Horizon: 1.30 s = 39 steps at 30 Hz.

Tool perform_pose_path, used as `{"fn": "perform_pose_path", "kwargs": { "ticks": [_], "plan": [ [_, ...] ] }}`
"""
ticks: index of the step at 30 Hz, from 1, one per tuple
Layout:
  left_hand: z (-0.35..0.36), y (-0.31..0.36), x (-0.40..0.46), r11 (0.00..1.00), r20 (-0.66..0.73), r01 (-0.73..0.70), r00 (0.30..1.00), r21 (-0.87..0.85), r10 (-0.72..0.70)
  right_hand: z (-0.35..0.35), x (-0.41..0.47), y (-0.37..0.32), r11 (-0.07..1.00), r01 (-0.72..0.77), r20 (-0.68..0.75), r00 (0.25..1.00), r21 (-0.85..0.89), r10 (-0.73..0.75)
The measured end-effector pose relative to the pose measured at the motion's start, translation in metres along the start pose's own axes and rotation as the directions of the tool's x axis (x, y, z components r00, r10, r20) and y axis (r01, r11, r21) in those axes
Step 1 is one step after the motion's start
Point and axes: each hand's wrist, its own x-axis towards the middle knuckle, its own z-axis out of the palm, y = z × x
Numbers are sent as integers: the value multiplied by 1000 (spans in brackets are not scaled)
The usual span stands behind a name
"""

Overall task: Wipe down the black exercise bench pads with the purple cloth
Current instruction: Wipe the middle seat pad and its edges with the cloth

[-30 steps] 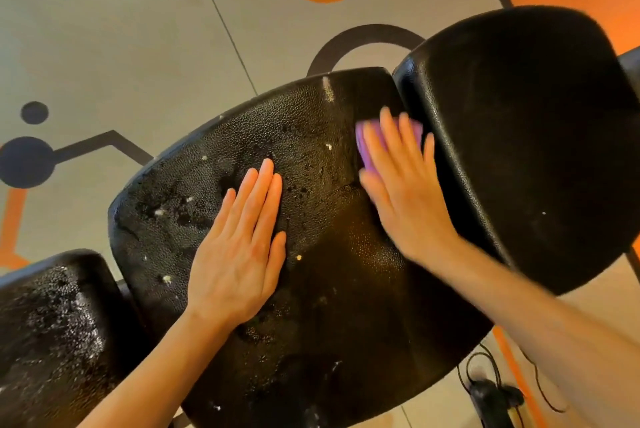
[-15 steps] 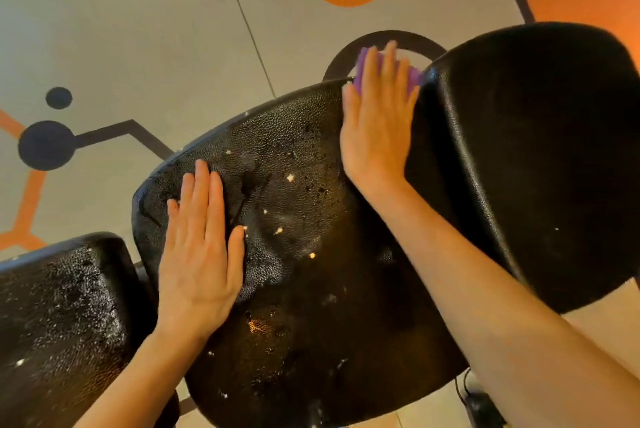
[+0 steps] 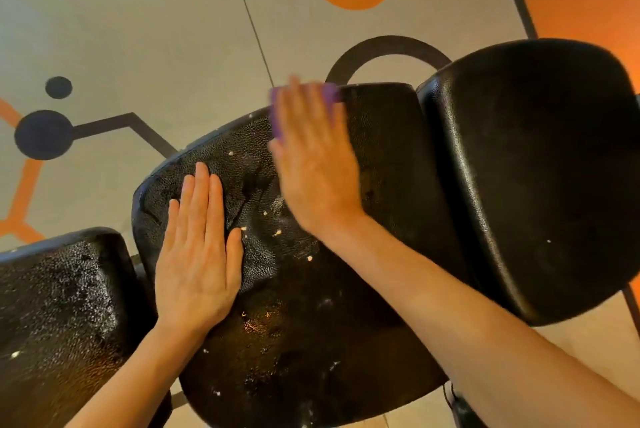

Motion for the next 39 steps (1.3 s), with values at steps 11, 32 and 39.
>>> {"fn": "perform_pose_path", "kwargs": {
  "ticks": [11,32,39],
  "plan": [
    [2,0,0,1000,-23,-16,1000,11,16,3,-7,-16,1000,-3,10,1000,-14,3],
    [2,-3,-1,999,-48,-34,998,-3,33,-9,-18,60,987,-152,31,988,56,150],
    [2,-4,-1,999,-50,-25,998,-39,23,-26,-195,57,983,161,290,948,-89,-129]
  ]
}}
